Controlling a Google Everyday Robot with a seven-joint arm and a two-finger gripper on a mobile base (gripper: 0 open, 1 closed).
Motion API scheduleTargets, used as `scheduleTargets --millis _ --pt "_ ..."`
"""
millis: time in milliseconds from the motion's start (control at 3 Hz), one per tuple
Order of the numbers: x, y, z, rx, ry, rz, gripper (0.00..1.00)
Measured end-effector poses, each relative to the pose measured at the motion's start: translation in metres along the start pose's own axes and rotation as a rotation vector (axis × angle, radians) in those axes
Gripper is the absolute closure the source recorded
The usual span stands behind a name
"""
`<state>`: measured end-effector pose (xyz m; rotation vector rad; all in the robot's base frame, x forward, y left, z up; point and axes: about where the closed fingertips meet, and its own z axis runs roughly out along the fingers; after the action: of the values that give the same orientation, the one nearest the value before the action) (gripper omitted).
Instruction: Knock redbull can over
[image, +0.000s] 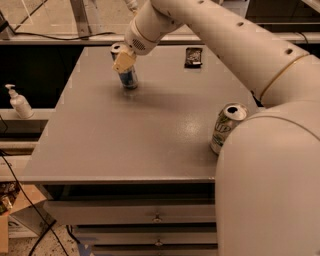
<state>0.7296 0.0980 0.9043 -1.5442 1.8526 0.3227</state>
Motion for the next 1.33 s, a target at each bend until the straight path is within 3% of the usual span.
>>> scheduleTargets --millis 333,667,1000,1333 --pt "-0.004 -0.008 -0.022 0.054 0.039 -0.02 0.87" --pt "0.001 -0.018 -0.043 0.118 0.167 -0.042 1.0" --pt "0.029 -0.024 -0.039 0.133 0.371 -0.074 1.0" --pt "0.066 -0.022 -0.027 0.087 0.53 -0.076 0.82"
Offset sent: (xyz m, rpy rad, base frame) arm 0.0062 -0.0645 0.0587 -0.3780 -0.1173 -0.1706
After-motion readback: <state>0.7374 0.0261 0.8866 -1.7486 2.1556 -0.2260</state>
